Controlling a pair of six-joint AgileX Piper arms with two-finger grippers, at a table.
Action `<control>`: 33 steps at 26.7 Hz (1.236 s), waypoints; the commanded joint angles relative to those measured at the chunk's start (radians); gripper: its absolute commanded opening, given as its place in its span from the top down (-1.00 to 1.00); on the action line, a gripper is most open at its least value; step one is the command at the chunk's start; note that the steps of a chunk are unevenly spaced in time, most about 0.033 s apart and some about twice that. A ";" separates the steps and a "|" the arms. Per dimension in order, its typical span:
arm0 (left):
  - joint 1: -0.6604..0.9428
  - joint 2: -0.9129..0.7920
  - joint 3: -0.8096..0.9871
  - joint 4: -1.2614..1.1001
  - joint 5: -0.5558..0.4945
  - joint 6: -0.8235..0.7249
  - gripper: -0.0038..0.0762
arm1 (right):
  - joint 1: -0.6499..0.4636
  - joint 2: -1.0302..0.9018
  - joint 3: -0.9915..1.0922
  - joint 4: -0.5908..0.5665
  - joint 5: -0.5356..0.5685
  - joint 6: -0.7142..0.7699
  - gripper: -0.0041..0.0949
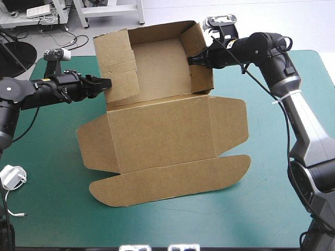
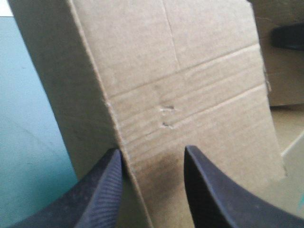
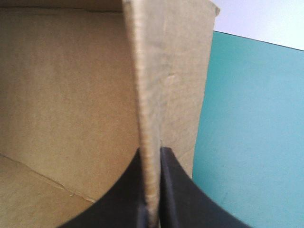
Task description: Fold the box
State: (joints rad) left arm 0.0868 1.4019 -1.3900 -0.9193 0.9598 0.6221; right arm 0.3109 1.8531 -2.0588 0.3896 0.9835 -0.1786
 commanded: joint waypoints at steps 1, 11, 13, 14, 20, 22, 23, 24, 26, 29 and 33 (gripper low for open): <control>-0.008 -0.022 -0.025 -0.019 -0.082 -0.019 0.13 | 0.041 -0.065 -0.031 0.095 -0.038 -0.001 0.93; -0.006 -0.015 -0.025 0.059 -0.121 -0.070 0.13 | 0.046 -0.088 -0.031 0.026 -0.017 0.027 0.93; -0.006 -0.011 -0.025 0.059 -0.100 -0.072 0.14 | 0.046 -0.088 -0.031 0.036 -0.026 0.027 0.93; -0.006 -0.009 -0.025 0.059 -0.084 -0.072 0.14 | 0.046 -0.088 -0.031 0.038 -0.029 0.027 0.93; -0.008 -0.002 -0.025 0.038 -0.074 -0.094 0.85 | 0.050 -0.088 -0.031 0.051 -0.033 0.039 0.93; -0.019 -0.004 -0.031 0.018 -0.075 -0.094 0.93 | 0.050 -0.088 -0.031 0.045 -0.024 0.054 0.93; -0.031 -0.004 -0.036 0.018 -0.073 -0.094 0.93 | 0.050 -0.088 -0.031 0.043 -0.017 0.057 0.92; -0.043 -0.004 -0.041 0.022 -0.077 -0.100 0.93 | 0.050 -0.088 -0.031 0.034 0.000 0.075 0.92; -0.087 -0.004 -0.056 0.053 -0.093 -0.140 0.93 | 0.050 -0.088 -0.031 0.011 0.032 0.103 0.92; -0.158 -0.004 -0.080 0.160 -0.118 -0.217 0.93 | 0.051 -0.078 -0.031 -0.070 0.127 0.162 0.92; -0.259 0.001 -0.100 0.397 -0.123 -0.366 0.93 | 0.051 -0.061 -0.004 -0.150 0.245 0.218 0.92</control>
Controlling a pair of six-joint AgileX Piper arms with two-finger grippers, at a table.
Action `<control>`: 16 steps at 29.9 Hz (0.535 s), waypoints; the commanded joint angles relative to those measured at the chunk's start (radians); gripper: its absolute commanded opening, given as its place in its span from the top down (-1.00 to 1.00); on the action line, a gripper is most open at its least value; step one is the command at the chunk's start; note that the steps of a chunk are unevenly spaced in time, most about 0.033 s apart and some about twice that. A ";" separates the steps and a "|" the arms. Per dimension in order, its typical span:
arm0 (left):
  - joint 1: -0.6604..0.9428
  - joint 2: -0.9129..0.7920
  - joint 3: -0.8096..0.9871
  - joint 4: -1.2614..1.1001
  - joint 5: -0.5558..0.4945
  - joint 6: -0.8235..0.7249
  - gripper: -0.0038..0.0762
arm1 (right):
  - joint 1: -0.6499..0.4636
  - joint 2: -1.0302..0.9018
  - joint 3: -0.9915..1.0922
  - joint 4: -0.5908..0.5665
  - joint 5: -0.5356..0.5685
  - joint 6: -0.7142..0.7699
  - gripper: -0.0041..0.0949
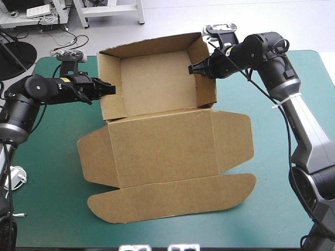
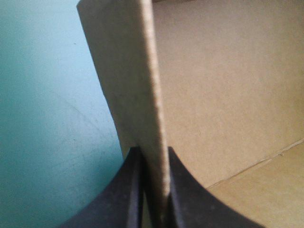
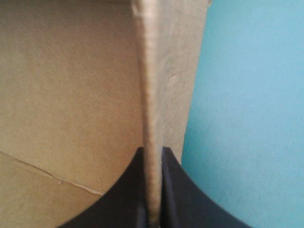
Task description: Fold the box
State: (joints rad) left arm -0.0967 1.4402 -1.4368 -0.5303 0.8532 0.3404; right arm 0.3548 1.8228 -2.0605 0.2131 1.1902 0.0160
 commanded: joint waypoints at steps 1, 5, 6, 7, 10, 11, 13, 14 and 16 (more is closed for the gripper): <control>-0.101 -0.032 -0.053 0.060 -0.016 -0.117 0.93 | 0.007 -0.028 0.013 0.032 0.049 0.023 0.92; -0.190 0.022 -0.053 0.220 0.028 -0.228 0.93 | 0.015 -0.026 0.145 0.045 0.046 0.023 0.92; -0.204 0.043 -0.053 0.246 0.043 -0.253 0.93 | 0.018 -0.026 0.186 0.045 0.044 0.027 0.92; -0.223 0.066 -0.053 0.278 0.062 -0.278 0.93 | 0.023 -0.026 0.228 0.047 0.033 0.032 0.92; -0.265 0.136 -0.053 0.360 0.099 -0.340 0.93 | 0.031 -0.026 0.336 0.073 -0.014 0.033 0.92; -0.276 0.160 -0.053 0.380 0.105 -0.347 0.93 | 0.036 -0.026 0.370 0.081 -0.038 0.033 0.92; -0.293 0.195 -0.053 0.404 0.107 -0.354 0.93 | 0.043 -0.026 0.420 0.090 -0.081 0.033 0.92; -0.298 0.219 -0.053 0.406 0.107 -0.354 0.93 | 0.045 -0.026 0.444 0.093 -0.106 0.033 0.92; -0.302 0.253 -0.053 0.410 0.110 -0.354 0.93 | 0.045 -0.024 0.487 0.098 -0.145 0.034 0.92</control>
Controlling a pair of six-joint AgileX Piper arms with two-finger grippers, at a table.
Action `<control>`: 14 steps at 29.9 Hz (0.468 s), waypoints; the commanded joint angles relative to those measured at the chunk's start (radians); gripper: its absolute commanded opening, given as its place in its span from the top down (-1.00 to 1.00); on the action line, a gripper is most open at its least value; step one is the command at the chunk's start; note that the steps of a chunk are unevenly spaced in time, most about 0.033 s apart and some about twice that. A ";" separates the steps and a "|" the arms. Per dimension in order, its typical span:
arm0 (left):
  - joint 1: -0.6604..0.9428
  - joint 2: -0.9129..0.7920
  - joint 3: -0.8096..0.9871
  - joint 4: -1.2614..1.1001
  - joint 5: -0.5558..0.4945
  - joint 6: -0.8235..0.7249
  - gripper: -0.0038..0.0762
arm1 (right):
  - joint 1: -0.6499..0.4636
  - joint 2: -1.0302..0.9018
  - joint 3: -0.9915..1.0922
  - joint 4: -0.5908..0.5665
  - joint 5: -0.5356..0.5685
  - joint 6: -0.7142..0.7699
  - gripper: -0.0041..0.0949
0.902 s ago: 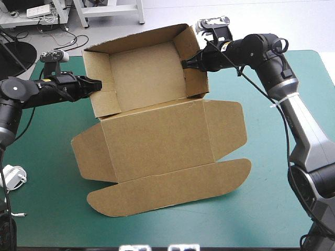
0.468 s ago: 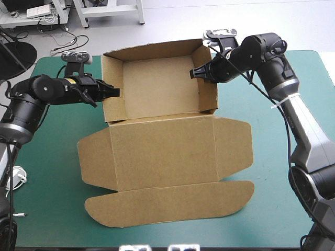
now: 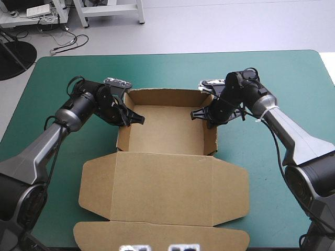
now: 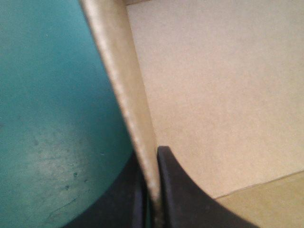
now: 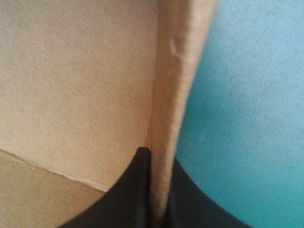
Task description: Fold the box
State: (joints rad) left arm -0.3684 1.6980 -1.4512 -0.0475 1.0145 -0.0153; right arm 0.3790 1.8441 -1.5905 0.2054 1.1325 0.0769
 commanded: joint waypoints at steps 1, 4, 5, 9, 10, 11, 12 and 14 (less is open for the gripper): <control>-0.030 0.012 -0.039 -0.073 -0.047 0.002 0.93 | 0.021 -0.046 0.033 0.103 -0.097 -0.027 0.92; -0.030 0.050 -0.039 -0.073 -0.031 0.002 0.93 | 0.021 -0.046 0.053 0.062 -0.098 -0.029 0.92; -0.030 0.062 -0.039 -0.073 -0.021 0.002 0.93 | 0.021 -0.046 0.053 0.046 -0.095 -0.029 0.92; -0.030 0.099 -0.056 -0.068 0.053 0.015 0.91 | 0.021 -0.046 0.045 -0.012 -0.076 -0.029 0.84; -0.030 0.107 -0.063 -0.068 0.066 0.033 0.89 | 0.021 -0.046 0.043 -0.020 -0.068 -0.029 0.78; -0.030 0.113 -0.068 -0.070 0.083 0.044 0.87 | 0.021 -0.046 0.038 -0.030 -0.053 -0.029 0.69; -0.030 0.116 -0.074 -0.070 0.097 0.049 0.85 | 0.021 -0.046 0.034 -0.044 -0.039 -0.029 0.56; -0.030 0.118 -0.078 -0.074 0.108 0.051 0.80 | 0.021 -0.046 0.019 -0.064 -0.005 -0.029 0.29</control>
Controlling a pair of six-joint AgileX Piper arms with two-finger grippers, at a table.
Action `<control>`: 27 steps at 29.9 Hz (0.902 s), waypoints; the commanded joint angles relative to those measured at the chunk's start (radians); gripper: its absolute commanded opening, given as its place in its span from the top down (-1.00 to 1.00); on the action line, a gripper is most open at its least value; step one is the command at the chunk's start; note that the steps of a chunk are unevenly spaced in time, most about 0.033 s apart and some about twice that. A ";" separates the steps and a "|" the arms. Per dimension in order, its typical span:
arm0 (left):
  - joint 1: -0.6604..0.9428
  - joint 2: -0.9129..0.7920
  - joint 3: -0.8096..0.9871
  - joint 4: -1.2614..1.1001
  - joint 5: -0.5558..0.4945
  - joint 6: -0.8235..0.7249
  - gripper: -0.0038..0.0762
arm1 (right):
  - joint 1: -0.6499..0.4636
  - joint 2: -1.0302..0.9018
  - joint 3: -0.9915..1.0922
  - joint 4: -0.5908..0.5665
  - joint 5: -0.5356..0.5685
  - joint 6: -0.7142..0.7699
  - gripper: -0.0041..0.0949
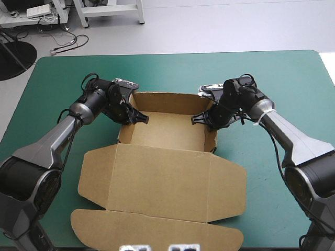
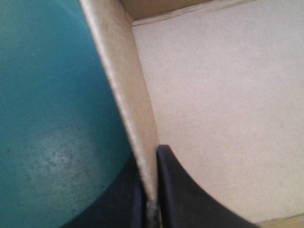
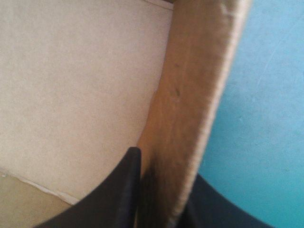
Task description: Fold the box
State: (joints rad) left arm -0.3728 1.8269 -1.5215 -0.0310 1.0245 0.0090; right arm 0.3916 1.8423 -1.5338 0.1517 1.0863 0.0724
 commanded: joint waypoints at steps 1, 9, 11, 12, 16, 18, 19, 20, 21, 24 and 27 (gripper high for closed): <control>-0.026 -0.011 -0.011 -0.093 0.102 0.027 0.76 | 0.008 -0.044 -0.045 -0.013 0.045 -0.025 0.18; -0.026 -0.011 -0.017 -0.093 0.130 0.027 0.21 | 0.008 -0.044 -0.122 -0.045 0.085 -0.010 0.02; -0.026 -0.011 -0.017 -0.093 0.126 0.056 0.01 | 0.008 -0.044 -0.137 -0.071 0.111 -0.010 0.02; -0.026 -0.011 -0.017 -0.093 0.121 0.056 -0.08 | 0.008 -0.044 -0.139 -0.085 0.122 -0.010 0.02; -0.026 -0.011 -0.027 -0.086 0.108 0.054 -0.27 | 0.008 -0.046 -0.149 -0.124 0.166 -0.001 0.02; -0.026 -0.011 -0.052 -0.086 0.133 0.054 -0.27 | 0.008 -0.047 -0.165 -0.124 0.166 0.038 0.02; -0.026 -0.011 -0.070 -0.084 0.151 0.054 -0.27 | 0.008 -0.049 -0.181 -0.124 0.166 0.040 0.02; -0.026 -0.011 -0.104 -0.076 0.180 0.054 -0.26 | 0.008 -0.050 -0.201 -0.124 0.166 0.040 0.02; -0.026 -0.011 -0.131 -0.067 0.201 0.054 -0.26 | 0.008 -0.051 -0.219 -0.124 0.166 0.040 0.02; -0.026 -0.011 -0.248 -0.026 0.267 0.046 -0.26 | 0.008 -0.073 -0.287 -0.124 0.166 0.040 0.02; -0.026 -0.029 -0.342 -0.022 0.267 -0.022 -0.26 | 0.008 -0.111 -0.349 -0.138 0.166 0.040 0.02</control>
State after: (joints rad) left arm -0.3937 1.8633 -1.7591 -0.0574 1.2255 0.0447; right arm 0.4035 1.8250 -1.8056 0.0306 1.2354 0.1103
